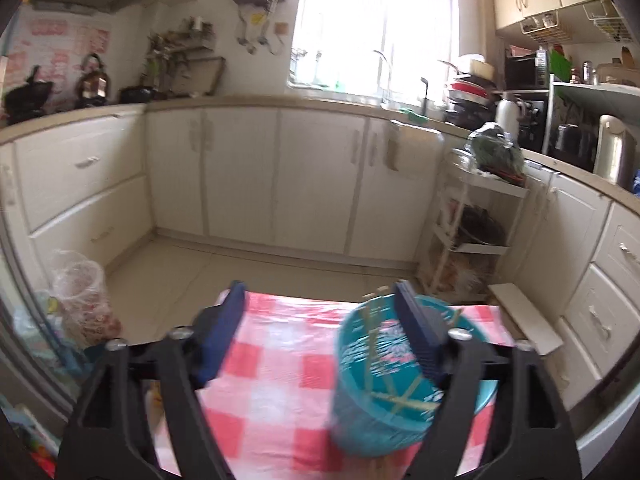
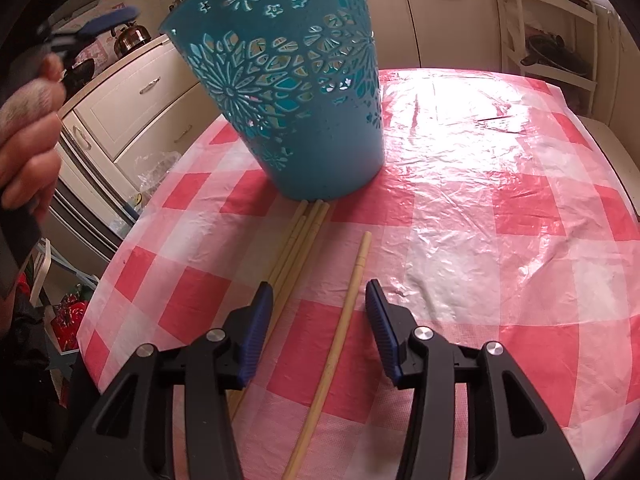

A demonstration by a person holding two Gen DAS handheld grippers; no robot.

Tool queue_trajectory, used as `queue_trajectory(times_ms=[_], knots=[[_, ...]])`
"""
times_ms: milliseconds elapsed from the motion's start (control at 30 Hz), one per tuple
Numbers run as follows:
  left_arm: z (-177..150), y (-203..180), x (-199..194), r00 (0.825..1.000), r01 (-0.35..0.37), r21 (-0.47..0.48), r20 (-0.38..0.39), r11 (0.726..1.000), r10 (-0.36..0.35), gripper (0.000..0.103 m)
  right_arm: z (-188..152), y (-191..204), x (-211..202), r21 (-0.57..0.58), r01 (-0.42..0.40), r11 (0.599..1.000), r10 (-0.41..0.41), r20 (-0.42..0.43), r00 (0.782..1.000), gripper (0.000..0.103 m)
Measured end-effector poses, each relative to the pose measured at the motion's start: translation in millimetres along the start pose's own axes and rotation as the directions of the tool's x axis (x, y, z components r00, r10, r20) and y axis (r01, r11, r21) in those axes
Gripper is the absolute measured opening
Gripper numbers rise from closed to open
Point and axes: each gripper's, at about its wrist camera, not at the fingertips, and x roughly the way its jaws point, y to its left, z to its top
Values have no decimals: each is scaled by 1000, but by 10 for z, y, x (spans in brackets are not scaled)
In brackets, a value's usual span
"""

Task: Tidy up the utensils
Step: 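Lift the stick into the teal basket and open the left gripper, then close the right gripper on a loose wooden stick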

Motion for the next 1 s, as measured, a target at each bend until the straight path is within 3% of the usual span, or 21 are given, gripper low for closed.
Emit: queue_trajectory(times_ms=[167,300,433,633,667,733,833,1000], knots=[[-532,447,-293,988,-146,26,-37,989,147,95,-15,-1,-5,12,16,1000,-16,5,1000,47],[-1042,792,-198,964,-202,33,-167,979,205,95,-62,-44,-69,32,83,996,-84,23,996,47],[-1254,1022,-134,956,-204,-28,-219,978,193,95,-71,50,-43,-9,157,988,-157,20,987,47],[-1349,1085,-19,955,-172,-61,-253,983,152,95,-79,162,1,-68,299,952,-300,5,954,27],[-1354,1076,1,955,-160,-66,-261,985,138,95,-85,188,7,-89,301,950,-301,3,953,17],[-1395,1103,73,947,-137,-81,-302,987,107,95,-81,249,22,-142,291,946,-296,-12,955,7],[-1413,1112,125,942,-128,-99,-324,987,89,95,-43,336,74,-227,299,927,-313,-28,949,6],[-1428,1083,92,949,-99,-101,-308,990,63,95,43,167,72,-150,220,964,-238,-116,964,6]])
